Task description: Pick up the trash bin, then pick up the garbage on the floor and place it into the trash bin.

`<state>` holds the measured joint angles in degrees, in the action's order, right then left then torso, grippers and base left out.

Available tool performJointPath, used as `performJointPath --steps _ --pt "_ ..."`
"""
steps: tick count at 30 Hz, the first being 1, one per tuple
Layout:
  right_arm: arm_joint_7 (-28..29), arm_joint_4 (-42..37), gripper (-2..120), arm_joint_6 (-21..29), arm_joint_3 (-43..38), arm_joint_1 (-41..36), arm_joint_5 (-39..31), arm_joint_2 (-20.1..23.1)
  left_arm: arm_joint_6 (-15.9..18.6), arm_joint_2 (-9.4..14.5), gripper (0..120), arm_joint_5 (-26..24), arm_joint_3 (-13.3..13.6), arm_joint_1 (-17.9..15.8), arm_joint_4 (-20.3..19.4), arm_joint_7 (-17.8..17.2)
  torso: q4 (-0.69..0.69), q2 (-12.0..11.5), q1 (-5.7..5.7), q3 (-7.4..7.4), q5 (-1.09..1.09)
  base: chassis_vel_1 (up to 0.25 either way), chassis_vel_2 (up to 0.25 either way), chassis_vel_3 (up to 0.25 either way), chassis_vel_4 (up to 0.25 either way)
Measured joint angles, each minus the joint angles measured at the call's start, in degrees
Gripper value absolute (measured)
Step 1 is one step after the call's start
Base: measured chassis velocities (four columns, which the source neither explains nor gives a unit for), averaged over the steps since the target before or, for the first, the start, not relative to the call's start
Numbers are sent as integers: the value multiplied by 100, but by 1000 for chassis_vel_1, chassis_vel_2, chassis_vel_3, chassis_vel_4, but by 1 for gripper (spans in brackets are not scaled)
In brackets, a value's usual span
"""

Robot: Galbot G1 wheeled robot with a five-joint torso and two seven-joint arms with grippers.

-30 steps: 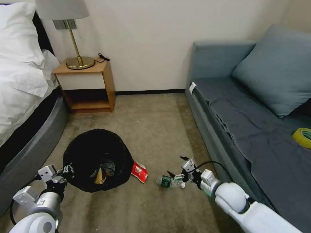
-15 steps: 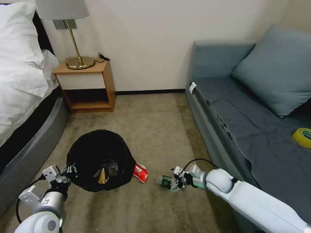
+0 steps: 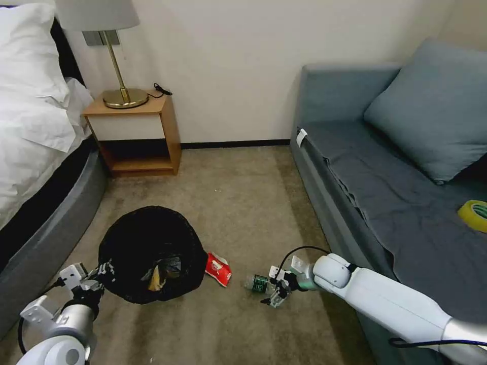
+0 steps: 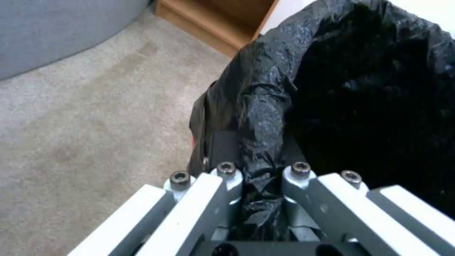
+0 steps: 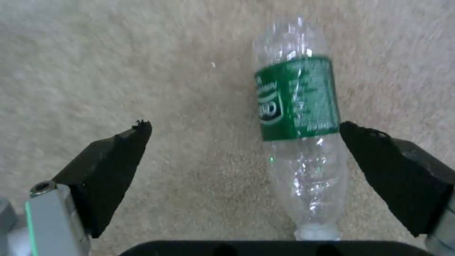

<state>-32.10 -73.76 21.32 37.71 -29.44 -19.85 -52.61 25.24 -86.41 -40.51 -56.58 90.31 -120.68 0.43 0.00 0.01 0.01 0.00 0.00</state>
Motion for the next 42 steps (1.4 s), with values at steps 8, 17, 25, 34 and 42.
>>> performJointPath --steps 8,17,25,34,42 --pt "9 546 100 -45 98 147 136 -276 -3 46 4 -98 -83 16 28 30 0 0 0 0 0 0 0 0 0" --pt "72 880 100 -80 60 123 301 -415 -16 54 4 -136 -146 41 58 51 0 0 0 0 0 0 0 0 0" --pt "193 947 82 -77 4 33 323 -485 -32 46 4 -143 -181 48 89 66 0 0 0 0 0 0 0 0 0" --pt "351 916 44 -60 -74 -74 316 -510 -43 12 4 -165 -202 68 109 73 0 0 0 0 0 0 0 0 0" --pt "539 648 18 -33 -444 -314 287 -339 -43 -35 4 -105 -164 63 75 70 0 0 -1 0 1 0 0 0 0"
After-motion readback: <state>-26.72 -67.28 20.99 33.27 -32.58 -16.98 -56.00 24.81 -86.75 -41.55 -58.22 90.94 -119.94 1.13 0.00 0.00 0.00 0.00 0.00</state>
